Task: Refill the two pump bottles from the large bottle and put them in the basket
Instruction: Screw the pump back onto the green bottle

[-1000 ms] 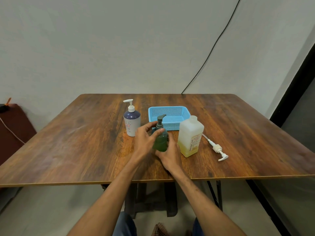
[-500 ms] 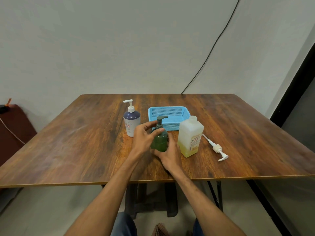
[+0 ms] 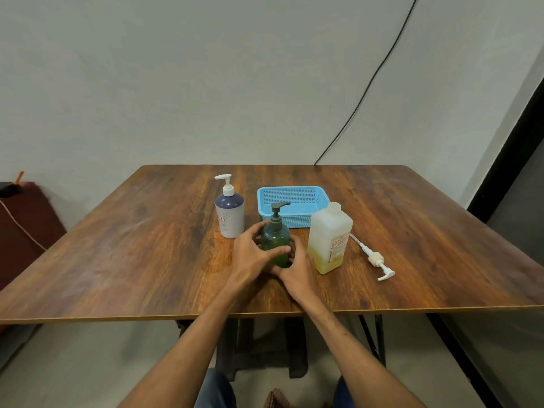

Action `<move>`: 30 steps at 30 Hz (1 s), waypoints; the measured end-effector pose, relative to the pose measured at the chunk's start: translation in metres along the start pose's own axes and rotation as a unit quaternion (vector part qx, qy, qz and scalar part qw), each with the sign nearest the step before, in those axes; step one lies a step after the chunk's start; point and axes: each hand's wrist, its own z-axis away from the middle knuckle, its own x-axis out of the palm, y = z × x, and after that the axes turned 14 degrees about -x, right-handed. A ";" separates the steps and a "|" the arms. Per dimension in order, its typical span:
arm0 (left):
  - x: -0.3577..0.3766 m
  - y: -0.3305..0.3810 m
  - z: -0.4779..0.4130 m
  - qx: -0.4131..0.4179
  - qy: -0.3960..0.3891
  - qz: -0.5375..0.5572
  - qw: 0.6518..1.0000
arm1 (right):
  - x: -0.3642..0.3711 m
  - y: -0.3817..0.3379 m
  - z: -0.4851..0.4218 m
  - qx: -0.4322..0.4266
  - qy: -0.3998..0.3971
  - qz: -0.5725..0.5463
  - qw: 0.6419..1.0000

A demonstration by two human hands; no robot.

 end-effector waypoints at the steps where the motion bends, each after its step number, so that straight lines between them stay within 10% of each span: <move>1: -0.001 0.000 -0.001 0.003 0.013 -0.005 1.000 | -0.002 0.002 0.002 0.006 -0.007 -0.001 1.000; 30: 0.038 0.044 -0.162 -0.042 0.103 -0.092 0.990 | -0.008 0.030 0.014 0.021 -0.061 0.009 0.998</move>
